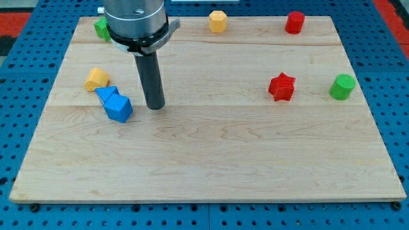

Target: Separate the blue blocks

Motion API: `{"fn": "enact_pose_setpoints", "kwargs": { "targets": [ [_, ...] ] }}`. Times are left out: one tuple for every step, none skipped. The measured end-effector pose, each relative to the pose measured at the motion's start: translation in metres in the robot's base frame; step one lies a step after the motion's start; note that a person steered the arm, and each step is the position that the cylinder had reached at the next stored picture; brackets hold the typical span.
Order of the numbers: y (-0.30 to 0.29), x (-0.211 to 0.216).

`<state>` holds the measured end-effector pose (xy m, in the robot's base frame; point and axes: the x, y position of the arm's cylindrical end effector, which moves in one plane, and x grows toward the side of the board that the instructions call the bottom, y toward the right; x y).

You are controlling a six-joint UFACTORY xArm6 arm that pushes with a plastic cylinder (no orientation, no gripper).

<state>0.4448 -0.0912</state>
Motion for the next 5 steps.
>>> {"fn": "enact_pose_setpoints", "kwargs": {
  "targets": [
    [-0.014,0.0],
    [-0.029,0.0],
    [-0.044,0.0],
    [-0.061,0.0],
    [-0.08,0.011]
  ]
}}
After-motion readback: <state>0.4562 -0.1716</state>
